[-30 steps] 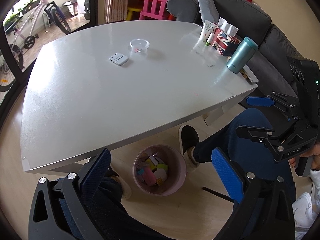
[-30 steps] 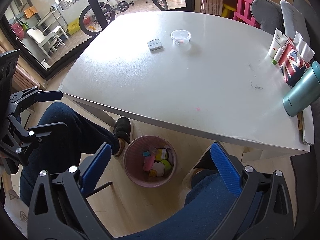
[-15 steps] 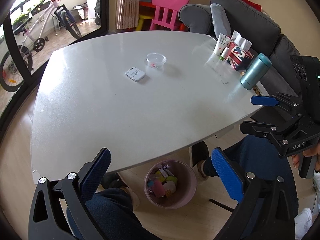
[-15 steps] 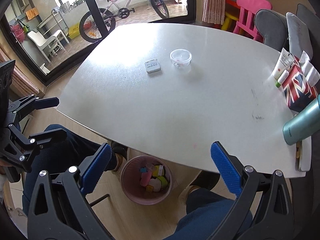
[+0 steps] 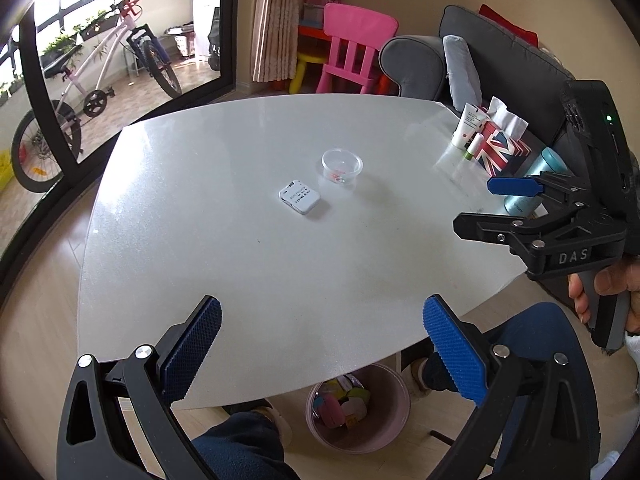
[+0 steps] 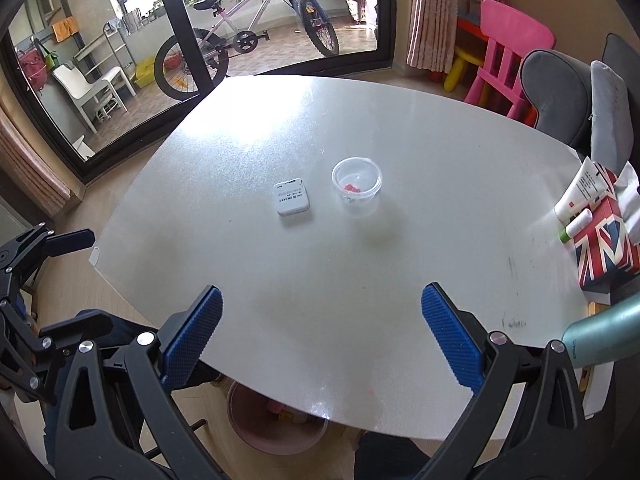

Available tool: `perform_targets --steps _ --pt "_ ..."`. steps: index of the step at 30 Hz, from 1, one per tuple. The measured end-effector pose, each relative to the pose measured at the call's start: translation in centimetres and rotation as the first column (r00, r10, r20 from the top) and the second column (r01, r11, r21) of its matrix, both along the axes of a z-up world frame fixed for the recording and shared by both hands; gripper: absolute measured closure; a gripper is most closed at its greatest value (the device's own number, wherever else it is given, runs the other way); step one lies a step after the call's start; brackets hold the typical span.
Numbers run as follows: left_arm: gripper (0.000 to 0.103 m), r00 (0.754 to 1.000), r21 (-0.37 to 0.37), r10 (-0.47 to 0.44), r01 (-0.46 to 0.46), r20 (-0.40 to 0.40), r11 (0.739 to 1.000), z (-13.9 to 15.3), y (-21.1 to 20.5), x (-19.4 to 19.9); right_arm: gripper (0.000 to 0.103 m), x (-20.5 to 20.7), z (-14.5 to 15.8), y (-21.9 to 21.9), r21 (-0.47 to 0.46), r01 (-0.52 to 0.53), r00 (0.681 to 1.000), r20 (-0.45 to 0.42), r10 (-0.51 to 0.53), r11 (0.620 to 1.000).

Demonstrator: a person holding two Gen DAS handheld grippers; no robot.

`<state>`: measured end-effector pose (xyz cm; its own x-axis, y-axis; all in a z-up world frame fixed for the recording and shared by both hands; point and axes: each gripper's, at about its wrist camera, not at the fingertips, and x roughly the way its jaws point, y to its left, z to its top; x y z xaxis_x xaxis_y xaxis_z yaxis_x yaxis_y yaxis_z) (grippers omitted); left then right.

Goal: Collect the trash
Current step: 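Reach the right gripper to the small clear tub and grasp its rim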

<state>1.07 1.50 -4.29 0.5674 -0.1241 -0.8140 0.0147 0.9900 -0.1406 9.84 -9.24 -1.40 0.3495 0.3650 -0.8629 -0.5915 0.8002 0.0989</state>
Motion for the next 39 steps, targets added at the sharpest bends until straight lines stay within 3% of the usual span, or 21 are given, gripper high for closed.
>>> perform_targets --steps 13,31,39 --pt "0.006 1.000 0.007 0.024 -0.023 -0.013 1.000 -0.6 1.3 1.7 0.005 8.0 -2.8 3.6 -0.038 -0.008 1.000 -0.015 0.008 0.999" --pt "0.006 0.998 0.002 0.048 -0.048 -0.029 0.999 -1.0 2.3 2.3 0.005 15.6 -10.0 8.4 -0.117 -0.008 0.989 -0.150 -0.009 0.993" --pt "0.006 0.997 -0.011 0.061 -0.062 -0.041 0.998 -1.5 2.9 2.4 0.019 17.0 -11.4 9.3 -0.128 -0.002 0.981 -0.191 -0.023 0.992"
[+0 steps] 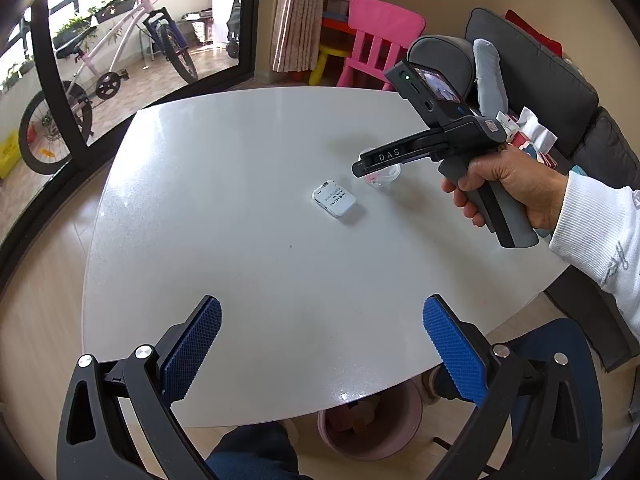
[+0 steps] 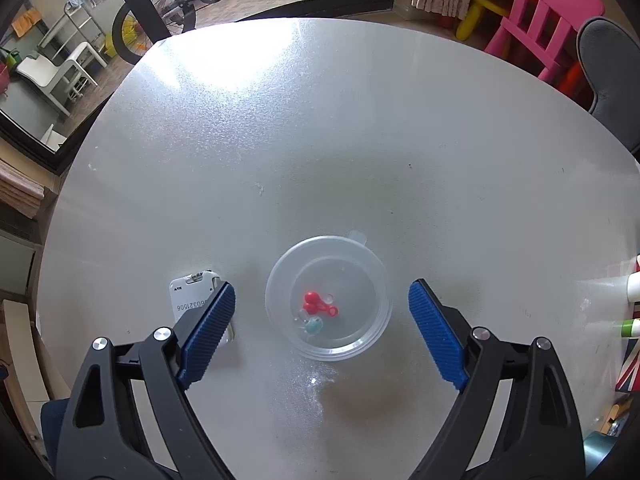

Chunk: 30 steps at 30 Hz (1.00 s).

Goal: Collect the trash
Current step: 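Reach the right gripper to the small clear tub and grasp its rim, then grasp the white card device with the left gripper while the right holds the tub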

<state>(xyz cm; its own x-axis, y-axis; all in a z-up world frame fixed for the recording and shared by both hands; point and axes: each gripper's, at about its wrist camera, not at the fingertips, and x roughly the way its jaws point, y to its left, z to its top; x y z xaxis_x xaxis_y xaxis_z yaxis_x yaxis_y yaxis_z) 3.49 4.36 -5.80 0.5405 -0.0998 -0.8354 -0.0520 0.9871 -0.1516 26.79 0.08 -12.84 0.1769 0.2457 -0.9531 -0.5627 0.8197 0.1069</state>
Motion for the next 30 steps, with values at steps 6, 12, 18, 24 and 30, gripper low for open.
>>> perform_targets --steps 6,12,18,24,30 --pt "0.006 1.000 -0.008 0.006 -0.006 -0.003 1.000 -0.2 0.1 0.0 0.043 0.3 -0.7 0.5 -0.018 -0.015 1.000 -0.014 0.015 1.000" --pt "0.006 1.000 -0.013 0.005 -0.005 -0.005 1.000 -0.3 0.0 0.0 0.043 0.3 -0.3 0.3 -0.010 -0.013 1.000 -0.002 0.013 1.000" --pt "0.006 1.000 -0.021 -0.007 0.007 -0.001 1.000 -0.6 -0.1 0.7 0.043 -1.3 1.7 -1.2 0.009 -0.016 0.999 0.028 0.016 1.000" --pt "0.006 0.999 -0.021 -0.037 0.038 0.008 0.999 -0.8 -0.5 2.6 0.043 -4.8 4.0 -3.7 0.029 -0.048 0.998 0.049 0.047 0.998" --pt "0.006 0.997 0.007 -0.078 0.078 0.011 0.997 -1.1 -1.1 5.1 0.043 -7.4 6.2 -6.6 0.061 -0.042 0.998 0.041 0.039 0.997"
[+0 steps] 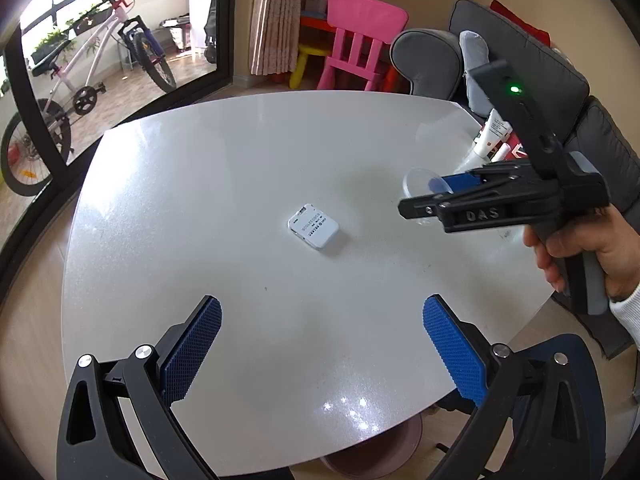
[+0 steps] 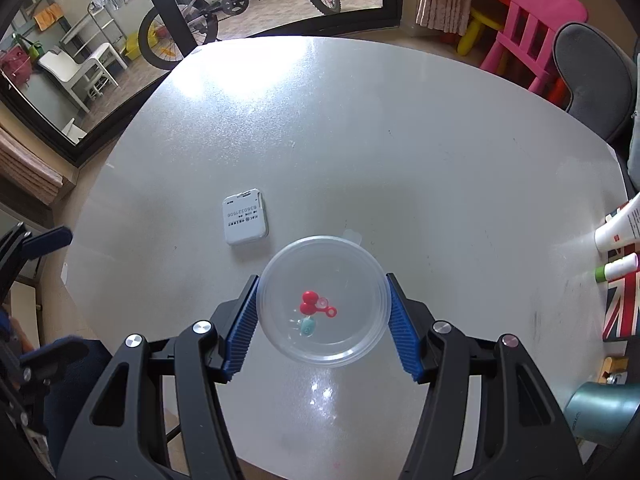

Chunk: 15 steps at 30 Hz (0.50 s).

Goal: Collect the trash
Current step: 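Grasp the white card device with the left gripper while the right holds the tub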

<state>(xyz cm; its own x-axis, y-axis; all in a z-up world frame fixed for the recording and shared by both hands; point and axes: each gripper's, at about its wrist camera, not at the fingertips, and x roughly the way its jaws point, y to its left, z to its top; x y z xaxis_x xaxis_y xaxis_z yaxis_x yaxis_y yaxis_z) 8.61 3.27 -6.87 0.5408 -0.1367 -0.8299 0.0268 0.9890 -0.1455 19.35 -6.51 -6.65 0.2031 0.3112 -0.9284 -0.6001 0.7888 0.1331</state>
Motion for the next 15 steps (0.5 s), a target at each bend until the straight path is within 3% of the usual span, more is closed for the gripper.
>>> perform_targets --steps 15 --pt "0.006 0.988 0.083 -0.152 0.155 -0.039 0.984 -4.2 -0.5 7.1 0.043 -2.6 1.4 -4.1 0.022 0.016 0.999 -0.030 -0.015 1.000"
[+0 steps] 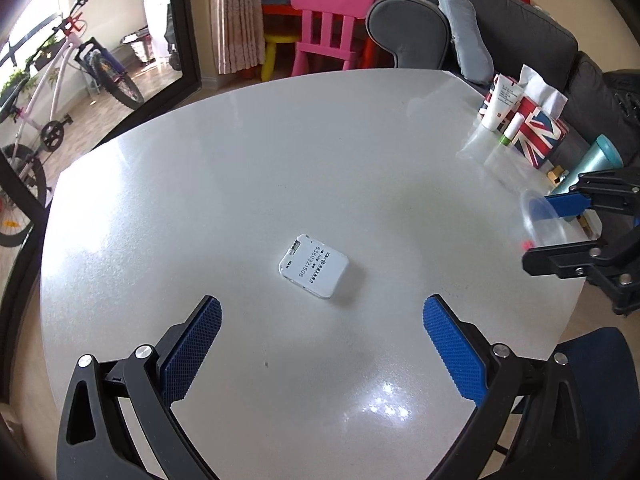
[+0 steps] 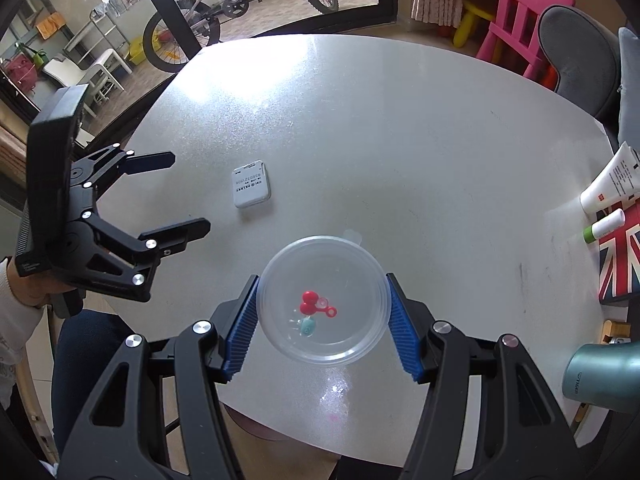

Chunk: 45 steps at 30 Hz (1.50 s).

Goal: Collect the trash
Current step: 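Grasp the white card device with the left gripper while the right holds the tub, then drop the clear tub into the wastebasket with the right gripper while the left carries the card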

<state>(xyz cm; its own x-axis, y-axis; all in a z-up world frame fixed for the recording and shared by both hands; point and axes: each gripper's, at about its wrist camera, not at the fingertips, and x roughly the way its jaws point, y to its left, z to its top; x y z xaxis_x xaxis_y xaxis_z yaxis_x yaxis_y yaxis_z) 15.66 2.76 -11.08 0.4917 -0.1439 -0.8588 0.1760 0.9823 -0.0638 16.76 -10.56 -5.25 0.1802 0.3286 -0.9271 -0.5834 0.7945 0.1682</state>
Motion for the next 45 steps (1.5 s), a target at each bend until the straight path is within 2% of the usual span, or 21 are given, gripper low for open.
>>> perform_targets --steps 8,13,15,17,20,29,34,45 --pt "0.006 0.995 0.084 -0.103 0.104 -0.017 0.991 -2.9 -0.2 2.3 0.043 0.4 -0.7 -0.3 -0.006 0.011 1.000 -0.011 -0.011 1.000" --pt "0.007 0.990 0.090 -0.139 0.139 -0.006 0.986 -3.7 0.0 2.9 0.043 0.6 -1.1 -0.3 -0.012 0.014 1.000 -0.017 -0.014 1.000" --pt "0.012 0.989 0.082 -0.150 0.150 -0.012 0.985 -4.0 0.0 3.3 0.043 0.6 -1.2 -0.2 -0.014 0.014 1.000 -0.019 -0.014 1.000" --pt "0.032 0.987 0.083 -0.162 0.164 -0.023 0.983 -4.4 -0.1 3.6 0.043 0.5 -1.2 0.0 -0.014 0.016 1.000 -0.020 -0.017 1.000" --pt "0.054 0.985 0.077 -0.172 0.174 -0.029 0.982 -4.8 0.0 4.0 0.043 0.6 -1.3 0.2 -0.019 0.013 1.000 -0.019 -0.013 1.000" --pt "0.055 0.986 0.030 -0.161 0.162 -0.035 0.986 -4.7 0.0 3.9 0.043 0.3 -1.4 0.6 -0.013 0.008 1.000 -0.014 -0.008 1.000" --pt "0.055 0.992 -0.014 -0.103 0.102 -0.067 0.995 -4.3 0.6 3.4 0.043 -0.2 -1.5 0.8 -0.012 0.001 1.000 -0.009 -0.002 1.000" --pt "0.055 0.998 -0.022 -0.038 0.037 -0.051 0.999 -1.3 1.2 -1.4 0.043 -2.2 -0.3 0.9 -0.009 -0.012 0.998 0.055 0.013 1.000"
